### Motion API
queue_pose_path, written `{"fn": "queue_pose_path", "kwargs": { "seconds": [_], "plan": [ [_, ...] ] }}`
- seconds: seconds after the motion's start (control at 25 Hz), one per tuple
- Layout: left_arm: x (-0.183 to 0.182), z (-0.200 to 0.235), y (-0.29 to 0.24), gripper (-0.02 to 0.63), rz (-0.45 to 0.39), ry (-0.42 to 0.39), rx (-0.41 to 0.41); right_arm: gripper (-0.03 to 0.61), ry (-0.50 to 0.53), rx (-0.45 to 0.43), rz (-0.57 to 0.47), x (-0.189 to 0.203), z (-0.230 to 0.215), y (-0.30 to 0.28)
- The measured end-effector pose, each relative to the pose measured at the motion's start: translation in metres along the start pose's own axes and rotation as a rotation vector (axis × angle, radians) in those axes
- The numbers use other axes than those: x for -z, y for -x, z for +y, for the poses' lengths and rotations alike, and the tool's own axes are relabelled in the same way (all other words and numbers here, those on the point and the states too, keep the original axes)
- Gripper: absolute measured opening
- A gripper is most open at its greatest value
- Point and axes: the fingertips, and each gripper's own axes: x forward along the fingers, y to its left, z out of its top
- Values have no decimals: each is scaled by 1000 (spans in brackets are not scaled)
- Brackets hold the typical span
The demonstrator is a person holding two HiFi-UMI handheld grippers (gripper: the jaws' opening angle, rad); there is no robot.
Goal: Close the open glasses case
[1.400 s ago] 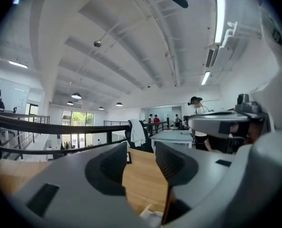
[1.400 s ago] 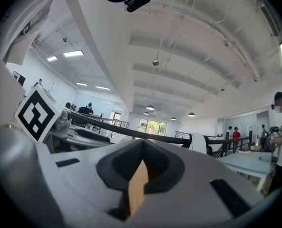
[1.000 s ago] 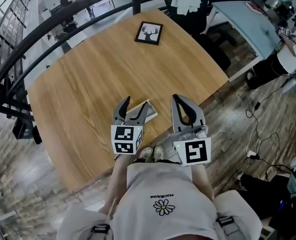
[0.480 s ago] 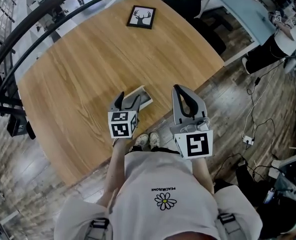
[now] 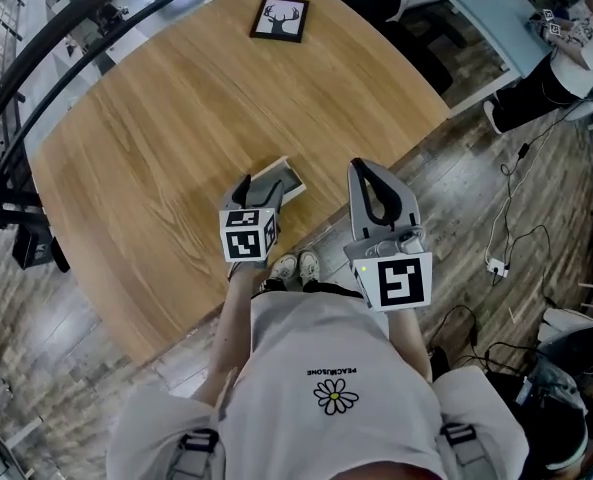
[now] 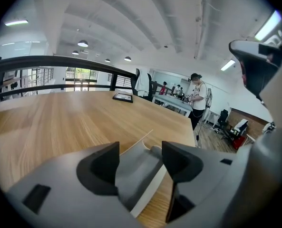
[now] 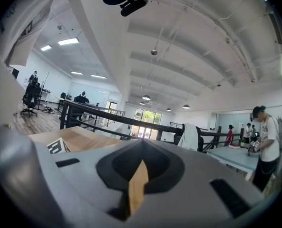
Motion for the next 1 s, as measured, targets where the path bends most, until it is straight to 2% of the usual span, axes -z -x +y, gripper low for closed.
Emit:
{"fn": "queue_pose_path", "kwargs": {
  "seconds": [0.36,0.6,1.0],
  "plan": [
    [3,-5,0,275,39,-63,-6,6,-15,-19,0,0,4,0],
    [6,-12,5,275,36,-9,28,6,-18,-42,-9,-1,12,-5],
    [16,-25,11,275,72,-25,39,6,-17,-63,-12,0,18,-6]
  ]
}}
